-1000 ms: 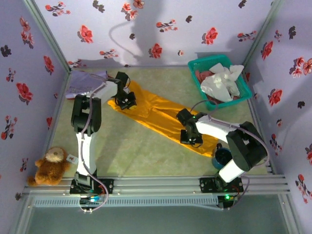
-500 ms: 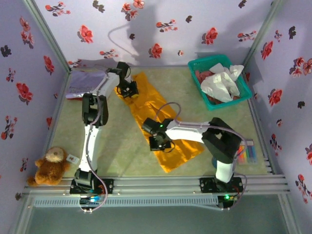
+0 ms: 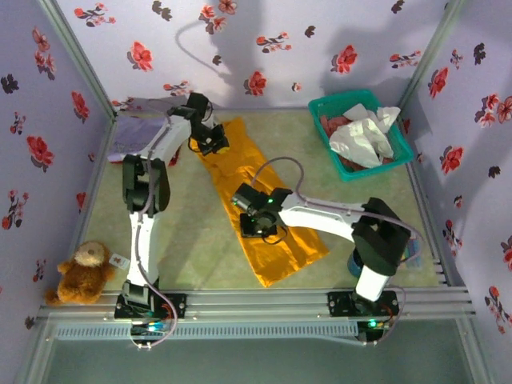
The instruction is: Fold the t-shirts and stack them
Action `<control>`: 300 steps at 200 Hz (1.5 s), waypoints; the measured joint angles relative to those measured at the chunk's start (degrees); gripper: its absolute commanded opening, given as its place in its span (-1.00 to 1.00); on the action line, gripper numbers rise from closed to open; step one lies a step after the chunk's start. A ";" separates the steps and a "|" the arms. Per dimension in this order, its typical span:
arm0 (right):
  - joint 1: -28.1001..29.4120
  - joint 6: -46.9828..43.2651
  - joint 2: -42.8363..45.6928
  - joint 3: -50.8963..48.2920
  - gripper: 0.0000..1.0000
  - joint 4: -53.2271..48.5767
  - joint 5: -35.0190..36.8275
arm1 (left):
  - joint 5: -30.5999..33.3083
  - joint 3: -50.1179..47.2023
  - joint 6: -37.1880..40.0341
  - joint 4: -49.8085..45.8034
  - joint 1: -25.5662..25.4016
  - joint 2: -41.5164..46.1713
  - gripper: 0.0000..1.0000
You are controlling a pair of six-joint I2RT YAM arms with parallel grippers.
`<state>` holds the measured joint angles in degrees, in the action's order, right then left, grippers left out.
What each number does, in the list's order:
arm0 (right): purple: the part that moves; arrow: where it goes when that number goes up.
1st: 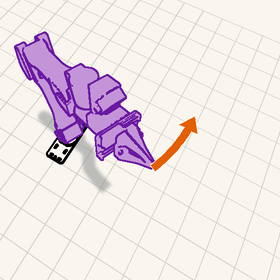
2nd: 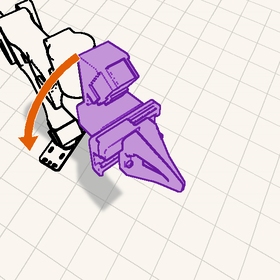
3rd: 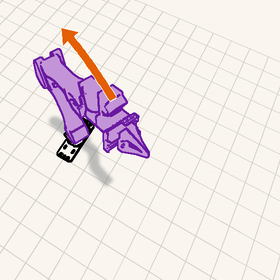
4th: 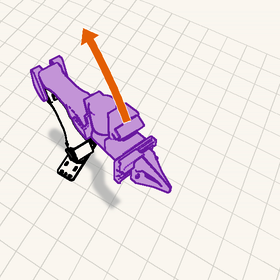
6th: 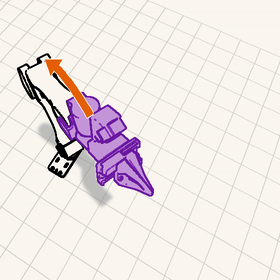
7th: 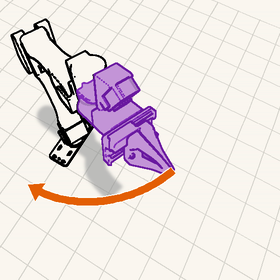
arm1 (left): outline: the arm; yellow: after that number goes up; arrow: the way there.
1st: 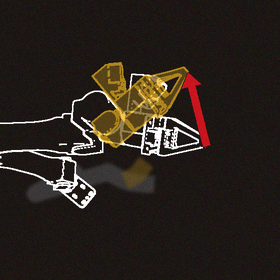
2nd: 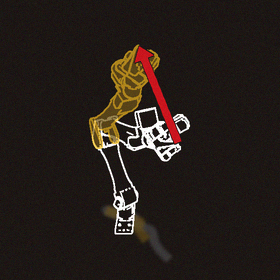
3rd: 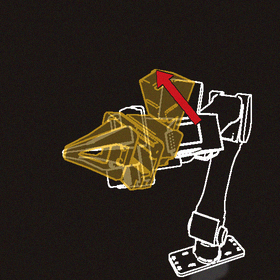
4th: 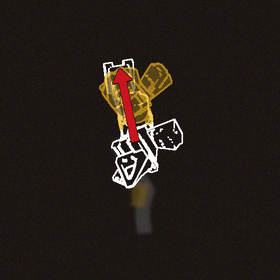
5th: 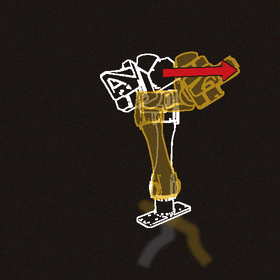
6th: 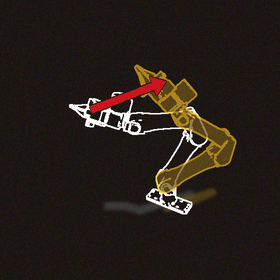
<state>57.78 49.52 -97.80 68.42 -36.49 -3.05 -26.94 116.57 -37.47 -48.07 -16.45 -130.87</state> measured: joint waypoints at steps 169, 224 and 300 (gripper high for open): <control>-8.52 2.32 8.68 -22.12 -0.87 11.13 -4.61 | 5.01 -18.97 -11.30 17.94 -2.67 1.60 -1.00; -4.76 5.81 2.27 -18.32 -0.82 17.86 -6.84 | 4.66 -10.54 -10.01 15.04 -4.11 -3.41 -1.00; 2.45 9.68 -9.86 -5.42 -0.84 22.12 -10.45 | 3.89 5.55 -9.38 9.11 -7.41 -12.50 -1.00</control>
<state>60.23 59.20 -107.66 63.00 -14.37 -13.50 -23.05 122.13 -46.85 -38.96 -23.86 -143.37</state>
